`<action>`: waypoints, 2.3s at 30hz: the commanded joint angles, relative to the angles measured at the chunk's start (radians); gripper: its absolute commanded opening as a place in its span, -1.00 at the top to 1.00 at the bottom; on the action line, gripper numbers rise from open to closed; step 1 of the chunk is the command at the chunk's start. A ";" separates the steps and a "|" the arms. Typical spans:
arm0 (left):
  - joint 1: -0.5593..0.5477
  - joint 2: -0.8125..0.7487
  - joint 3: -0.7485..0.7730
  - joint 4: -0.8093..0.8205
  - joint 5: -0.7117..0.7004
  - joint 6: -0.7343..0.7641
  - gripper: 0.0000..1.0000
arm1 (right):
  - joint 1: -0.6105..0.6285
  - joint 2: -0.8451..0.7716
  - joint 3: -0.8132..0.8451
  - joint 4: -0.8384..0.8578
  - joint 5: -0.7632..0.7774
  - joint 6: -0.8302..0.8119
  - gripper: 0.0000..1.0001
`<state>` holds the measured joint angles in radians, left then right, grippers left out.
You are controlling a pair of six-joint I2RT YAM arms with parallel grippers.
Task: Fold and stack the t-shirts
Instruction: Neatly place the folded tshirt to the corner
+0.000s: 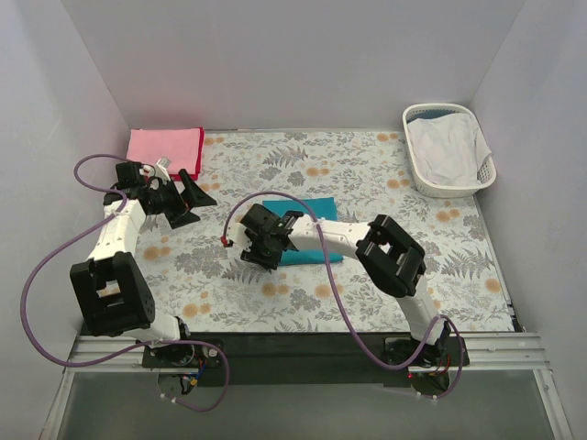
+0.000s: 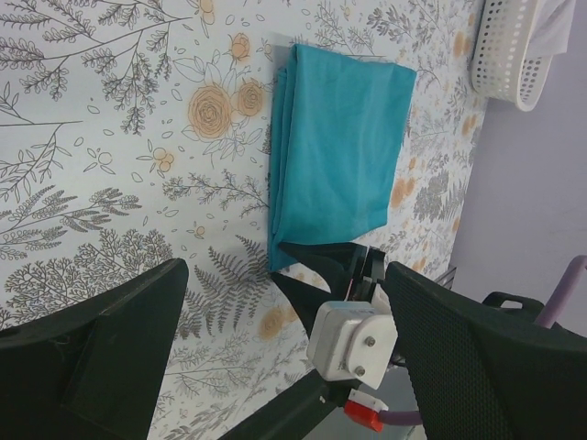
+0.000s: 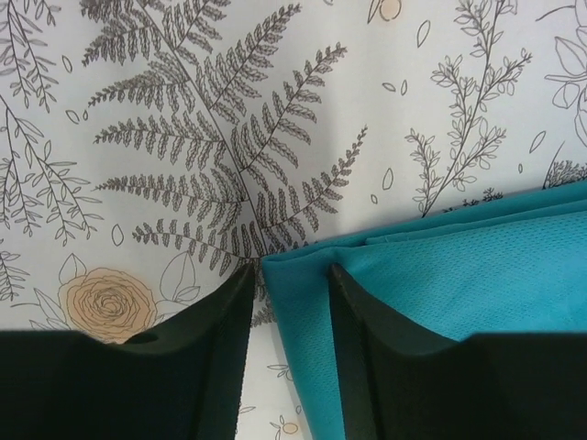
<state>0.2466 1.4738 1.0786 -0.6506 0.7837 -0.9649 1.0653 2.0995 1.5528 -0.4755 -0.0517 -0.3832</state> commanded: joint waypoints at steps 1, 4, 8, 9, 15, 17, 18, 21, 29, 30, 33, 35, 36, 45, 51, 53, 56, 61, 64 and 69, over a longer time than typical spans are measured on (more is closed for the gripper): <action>0.005 -0.029 0.004 0.009 0.014 -0.003 -0.78 | -0.024 0.063 0.006 -0.022 -0.065 0.026 0.14; 0.005 -0.026 -0.019 0.025 0.011 -0.029 -0.73 | -0.048 0.076 0.003 -0.026 -0.073 0.026 0.44; 0.005 -0.070 -0.110 0.118 0.009 -0.122 -0.73 | -0.061 0.048 0.007 -0.029 -0.099 0.018 0.95; 0.005 -0.102 -0.164 0.181 0.009 -0.144 -0.78 | -0.062 0.031 0.009 -0.032 -0.111 0.014 0.97; -0.006 -0.135 -0.327 0.428 0.023 -0.342 -0.81 | -0.062 -0.044 0.032 -0.032 -0.161 0.010 0.97; -0.036 -0.119 -0.384 0.495 0.003 -0.414 -0.81 | -0.064 -0.061 0.038 -0.032 -0.172 0.010 0.97; -0.049 -0.110 -0.402 0.552 -0.007 -0.435 -0.81 | -0.062 -0.067 0.038 -0.032 -0.177 0.010 0.97; -0.113 -0.061 -0.436 0.609 -0.052 -0.503 -0.79 | -0.071 -0.087 0.038 -0.034 -0.192 0.009 0.97; -0.269 0.037 -0.487 0.753 -0.130 -0.644 -0.77 | -0.103 -0.125 0.033 -0.034 -0.255 0.024 0.97; -0.282 0.060 -0.487 0.766 -0.152 -0.661 -0.77 | -0.103 -0.128 0.033 -0.034 -0.267 0.026 0.97; -0.322 0.094 -0.488 0.824 -0.178 -0.693 -0.77 | -0.105 -0.130 0.039 -0.031 -0.275 0.030 0.97; -0.349 0.112 -0.487 0.868 -0.201 -0.719 -0.77 | -0.107 -0.128 0.043 -0.032 -0.278 0.033 0.97; -0.359 0.123 -0.483 0.884 -0.205 -0.728 -0.76 | -0.110 -0.128 0.043 -0.032 -0.287 0.038 0.97; -0.448 0.243 -0.437 0.931 -0.277 -0.773 -0.65 | -0.131 -0.124 0.075 -0.031 -0.321 0.092 0.97; -0.451 0.318 -0.368 0.907 -0.323 -0.775 -0.36 | -0.137 -0.119 0.105 -0.031 -0.338 0.132 0.97; -0.451 0.330 -0.344 0.896 -0.333 -0.769 -0.23 | -0.137 -0.118 0.107 -0.029 -0.344 0.136 0.97; -0.452 0.356 -0.318 0.895 -0.345 -0.768 -0.11 | -0.139 -0.110 0.110 -0.028 -0.343 0.142 0.97; -0.460 0.399 -0.273 0.888 -0.371 -0.758 0.06 | -0.139 -0.090 0.133 -0.018 -0.338 0.156 0.97; -0.468 0.416 -0.247 0.885 -0.386 -0.759 0.12 | -0.140 -0.075 0.150 -0.017 -0.338 0.164 0.97; -0.475 0.444 -0.212 0.879 -0.396 -0.749 0.15 | -0.148 -0.052 0.177 -0.014 -0.335 0.181 0.97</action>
<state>-0.2199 1.8881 0.8471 0.2909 0.4728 -1.7515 0.9230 2.0270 1.6775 -0.5060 -0.3695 -0.2295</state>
